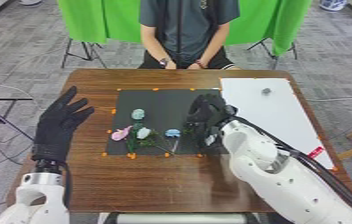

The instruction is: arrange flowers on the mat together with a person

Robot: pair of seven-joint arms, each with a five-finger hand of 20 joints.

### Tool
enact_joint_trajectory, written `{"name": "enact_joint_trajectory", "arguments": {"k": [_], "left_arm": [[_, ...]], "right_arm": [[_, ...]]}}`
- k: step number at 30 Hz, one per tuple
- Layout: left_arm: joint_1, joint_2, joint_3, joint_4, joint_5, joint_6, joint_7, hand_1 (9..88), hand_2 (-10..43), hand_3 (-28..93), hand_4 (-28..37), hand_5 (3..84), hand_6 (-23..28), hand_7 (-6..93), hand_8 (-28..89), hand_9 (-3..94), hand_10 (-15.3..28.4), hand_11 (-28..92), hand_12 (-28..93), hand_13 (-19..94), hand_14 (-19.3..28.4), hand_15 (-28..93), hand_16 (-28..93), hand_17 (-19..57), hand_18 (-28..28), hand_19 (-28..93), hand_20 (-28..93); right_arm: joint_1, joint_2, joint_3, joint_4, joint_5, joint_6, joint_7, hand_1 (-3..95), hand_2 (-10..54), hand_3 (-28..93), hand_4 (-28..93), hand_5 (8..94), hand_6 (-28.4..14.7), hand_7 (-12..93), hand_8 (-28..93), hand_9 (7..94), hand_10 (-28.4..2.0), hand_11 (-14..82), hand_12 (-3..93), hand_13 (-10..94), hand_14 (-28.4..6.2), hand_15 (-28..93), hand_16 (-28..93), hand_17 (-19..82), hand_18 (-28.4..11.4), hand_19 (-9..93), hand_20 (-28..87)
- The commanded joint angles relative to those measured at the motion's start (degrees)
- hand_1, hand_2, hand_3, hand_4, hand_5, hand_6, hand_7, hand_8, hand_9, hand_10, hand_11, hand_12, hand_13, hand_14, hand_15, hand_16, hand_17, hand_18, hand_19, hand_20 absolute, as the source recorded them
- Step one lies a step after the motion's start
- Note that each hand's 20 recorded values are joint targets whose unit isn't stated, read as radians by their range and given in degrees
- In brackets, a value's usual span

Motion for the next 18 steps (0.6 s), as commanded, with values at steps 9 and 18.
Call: {"name": "enact_joint_trajectory", "arguments": {"k": [9,18], "left_arm": [[1.97,0.17,-0.10,-0.19,0.01,0.94,-0.16,22.7,5.3,78,-28.2,38.0,5.4,9.0,-8,37.2,17.0,19,8,30,25.6,39,-7,-7.9,25.8,48,18],[1.54,-0.66,-0.30,-0.02,0.96,-0.15,-1.75,22.5,5.1,79,-28.3,37.5,5.2,8.7,-8,34.6,14.8,15,7,28,23.4,31,-5,-8.8,25.3,45,15]], "right_arm": [[-21.75,-2.29,28.93,-19.28,36.30,7.34,-1.52,24.2,2.7,75,-25,60.9,1.2,15,-13,63.2,-14.0,20.0,14.2,58,-14.4,47,12,19,-23.7,66,16],[-31.60,-8.84,38.99,-20.95,56.84,2.64,-9.00,16.1,12.3,79,-25,50.6,-0.2,13,-12,50.1,-15.5,10.2,11.8,41,-19.0,31,8,10,-25.1,53,10]]}}
